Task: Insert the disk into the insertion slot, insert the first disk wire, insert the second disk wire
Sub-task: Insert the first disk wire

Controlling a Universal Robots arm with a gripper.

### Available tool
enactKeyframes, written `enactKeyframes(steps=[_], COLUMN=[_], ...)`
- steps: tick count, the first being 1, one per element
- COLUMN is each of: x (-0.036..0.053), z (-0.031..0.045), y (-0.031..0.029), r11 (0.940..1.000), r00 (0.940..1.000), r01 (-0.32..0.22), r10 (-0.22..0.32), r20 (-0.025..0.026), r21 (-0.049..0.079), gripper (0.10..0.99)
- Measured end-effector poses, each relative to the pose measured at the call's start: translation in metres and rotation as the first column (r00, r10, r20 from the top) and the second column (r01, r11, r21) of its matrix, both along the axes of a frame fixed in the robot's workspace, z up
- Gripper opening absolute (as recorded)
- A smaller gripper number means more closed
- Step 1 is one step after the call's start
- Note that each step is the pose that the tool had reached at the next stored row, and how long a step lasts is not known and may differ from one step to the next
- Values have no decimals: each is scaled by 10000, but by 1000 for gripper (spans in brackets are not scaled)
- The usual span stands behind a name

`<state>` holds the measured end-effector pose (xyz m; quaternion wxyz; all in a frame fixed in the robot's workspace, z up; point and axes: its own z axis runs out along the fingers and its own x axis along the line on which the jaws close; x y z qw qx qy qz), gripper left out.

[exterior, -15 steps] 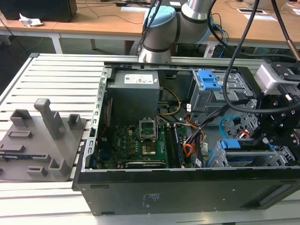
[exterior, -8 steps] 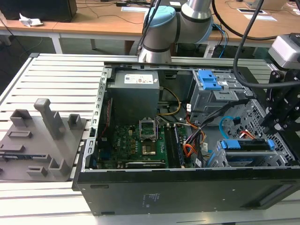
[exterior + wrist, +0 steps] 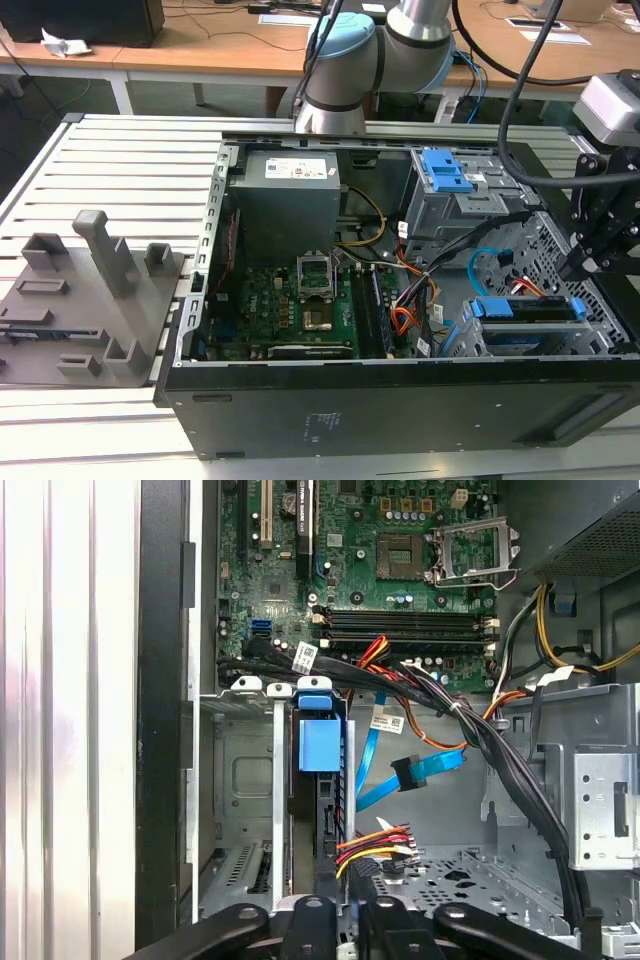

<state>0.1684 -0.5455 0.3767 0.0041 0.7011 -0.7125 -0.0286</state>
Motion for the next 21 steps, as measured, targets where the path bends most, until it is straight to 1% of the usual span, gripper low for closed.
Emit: enactKeyframes(steps=[1,2,8,9,12,14,18,21], x=[0,0,-5,-25,-148,-198,-271,-298], z=[0,1,3,3,1,1,1,1], y=[0,0,0,0,0,0,0,0], r11=[10000,10000,10000,10000,10000,10000,10000,10000], r00=[10000,10000,10000,10000,10000,10000,10000,10000], r01=[0,0,-1,-1,0,0,0,0], r10=[0,0,1,1,0,0,0,0], r20=[0,0,1,1,1,0,0,0], r21=[0,0,-2,-2,1,0,0,0], gripper=[118,106,106,106,106,106,106,106])
